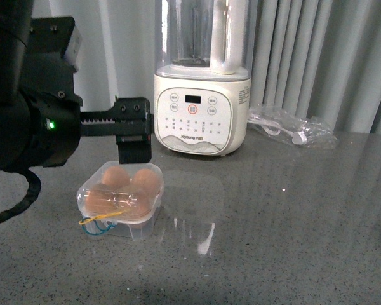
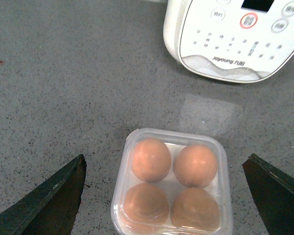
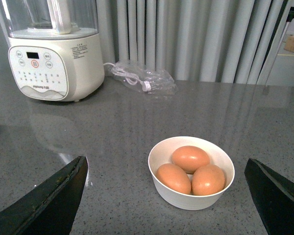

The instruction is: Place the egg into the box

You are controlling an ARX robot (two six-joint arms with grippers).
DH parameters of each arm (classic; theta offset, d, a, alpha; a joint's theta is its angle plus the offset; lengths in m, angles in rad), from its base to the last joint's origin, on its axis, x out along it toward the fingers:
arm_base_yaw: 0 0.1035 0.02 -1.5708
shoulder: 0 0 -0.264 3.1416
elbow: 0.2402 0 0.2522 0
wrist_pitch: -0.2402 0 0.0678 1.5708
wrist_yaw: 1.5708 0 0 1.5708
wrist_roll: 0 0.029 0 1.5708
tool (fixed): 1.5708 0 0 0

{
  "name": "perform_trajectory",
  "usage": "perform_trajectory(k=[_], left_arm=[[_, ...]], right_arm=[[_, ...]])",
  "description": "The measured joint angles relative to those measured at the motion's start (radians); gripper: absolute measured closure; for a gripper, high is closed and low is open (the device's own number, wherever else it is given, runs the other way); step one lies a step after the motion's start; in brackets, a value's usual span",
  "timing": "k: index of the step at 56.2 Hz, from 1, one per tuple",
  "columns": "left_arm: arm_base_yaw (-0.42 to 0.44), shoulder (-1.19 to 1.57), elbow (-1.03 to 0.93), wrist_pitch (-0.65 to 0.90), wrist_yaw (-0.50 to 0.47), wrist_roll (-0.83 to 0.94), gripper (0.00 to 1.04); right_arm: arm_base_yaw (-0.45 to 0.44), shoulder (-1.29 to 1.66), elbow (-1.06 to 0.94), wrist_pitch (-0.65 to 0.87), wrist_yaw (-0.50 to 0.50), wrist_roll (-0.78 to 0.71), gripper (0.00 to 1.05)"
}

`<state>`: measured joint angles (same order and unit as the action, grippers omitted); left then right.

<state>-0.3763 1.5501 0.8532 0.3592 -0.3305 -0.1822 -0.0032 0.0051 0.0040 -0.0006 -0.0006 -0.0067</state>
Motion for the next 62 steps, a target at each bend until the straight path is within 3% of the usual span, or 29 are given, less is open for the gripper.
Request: perform_trajectory(k=[13, 26, 41, 51, 56, 62], left_arm=[[-0.013, -0.26, -0.069, 0.032, -0.035, 0.021, 0.07], [-0.056, -0.59, -0.263, -0.068, -0.091, 0.05, 0.07], [-0.104, -0.983, -0.457, -0.345, -0.199, -0.014, 0.07], [-0.103, -1.162, -0.503, -0.485, -0.209, -0.066, 0.07], [-0.077, -1.253, -0.565, -0.403, -0.122, 0.02, 0.19], [0.068, -1.369, -0.647, -0.383, 0.046, 0.135, 0.47]], right_arm=[[0.0, 0.0, 0.0, 0.0, 0.0, 0.0, 0.07], [0.0, 0.0, 0.0, 0.0, 0.0, 0.0, 0.07], [0.0, 0.0, 0.0, 0.0, 0.0, 0.0, 0.07], [0.0, 0.0, 0.0, 0.0, 0.0, 0.0, 0.07], [0.0, 0.0, 0.0, 0.0, 0.0, 0.0, 0.07], [0.0, 0.0, 0.0, 0.0, 0.0, 0.0, 0.07]])
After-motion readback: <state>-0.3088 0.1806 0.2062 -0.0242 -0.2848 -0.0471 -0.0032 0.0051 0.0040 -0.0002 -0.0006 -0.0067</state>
